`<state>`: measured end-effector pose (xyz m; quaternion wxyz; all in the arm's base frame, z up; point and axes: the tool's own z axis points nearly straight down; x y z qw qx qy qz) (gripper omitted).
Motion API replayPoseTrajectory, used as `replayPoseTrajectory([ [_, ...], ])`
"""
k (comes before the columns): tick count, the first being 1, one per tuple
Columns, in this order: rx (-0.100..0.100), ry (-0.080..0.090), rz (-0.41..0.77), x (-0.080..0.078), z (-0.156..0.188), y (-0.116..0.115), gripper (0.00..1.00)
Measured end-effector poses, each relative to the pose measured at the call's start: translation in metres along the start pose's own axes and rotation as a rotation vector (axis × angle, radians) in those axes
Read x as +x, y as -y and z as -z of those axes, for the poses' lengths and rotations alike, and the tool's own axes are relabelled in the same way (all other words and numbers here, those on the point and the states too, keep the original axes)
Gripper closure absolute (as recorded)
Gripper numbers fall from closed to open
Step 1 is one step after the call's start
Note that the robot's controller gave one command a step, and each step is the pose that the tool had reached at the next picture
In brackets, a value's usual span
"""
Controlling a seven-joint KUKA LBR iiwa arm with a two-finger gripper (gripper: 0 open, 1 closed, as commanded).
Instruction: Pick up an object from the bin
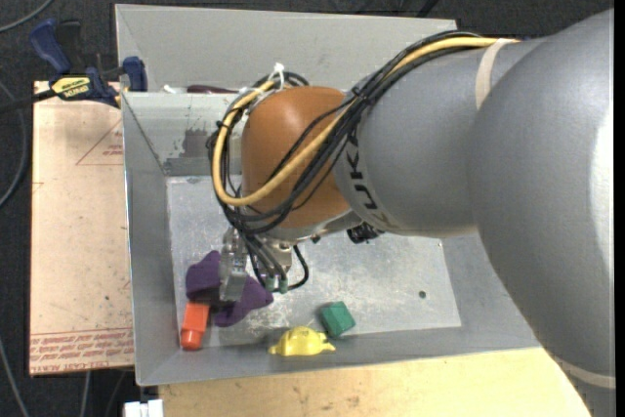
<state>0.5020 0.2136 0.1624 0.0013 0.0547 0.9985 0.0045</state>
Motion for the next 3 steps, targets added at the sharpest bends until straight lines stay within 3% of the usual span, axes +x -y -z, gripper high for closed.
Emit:
replayPoseTrajectory([
  [1,0.015,-0.028,-0.01,0.009,-0.002,0.004,1.0],
  [2,-0.004,0.006,-0.023,0.005,0.0,0.003,1.0],
  [3,0.013,-0.025,-0.018,0.01,-0.024,0.008,1.0],
])
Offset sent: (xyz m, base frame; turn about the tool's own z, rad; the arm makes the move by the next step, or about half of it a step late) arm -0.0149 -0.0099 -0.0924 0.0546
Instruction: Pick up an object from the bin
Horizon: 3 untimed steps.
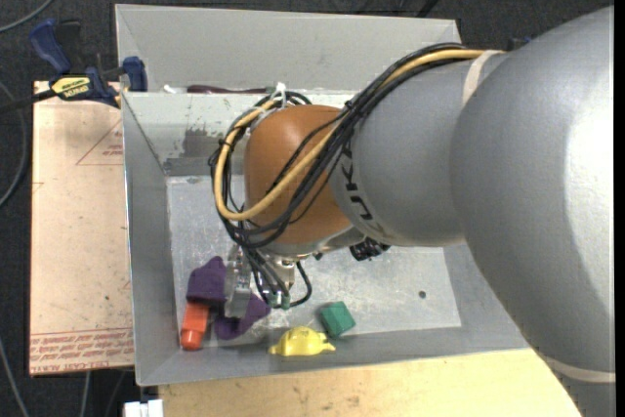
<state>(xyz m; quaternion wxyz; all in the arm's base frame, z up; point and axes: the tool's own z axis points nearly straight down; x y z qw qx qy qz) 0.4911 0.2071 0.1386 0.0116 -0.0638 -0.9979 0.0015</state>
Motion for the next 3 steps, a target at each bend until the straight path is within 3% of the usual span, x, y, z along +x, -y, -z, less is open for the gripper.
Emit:
replayPoseTrajectory([
  [1,-0.01,0.016,0.004,-0.003,0.058,0.001,1.0],
  [2,-0.003,0.005,-0.017,0.004,0.112,-0.005,1.0],
  [3,-0.011,0.019,-0.001,0.002,0.148,-0.008,1.0],
])
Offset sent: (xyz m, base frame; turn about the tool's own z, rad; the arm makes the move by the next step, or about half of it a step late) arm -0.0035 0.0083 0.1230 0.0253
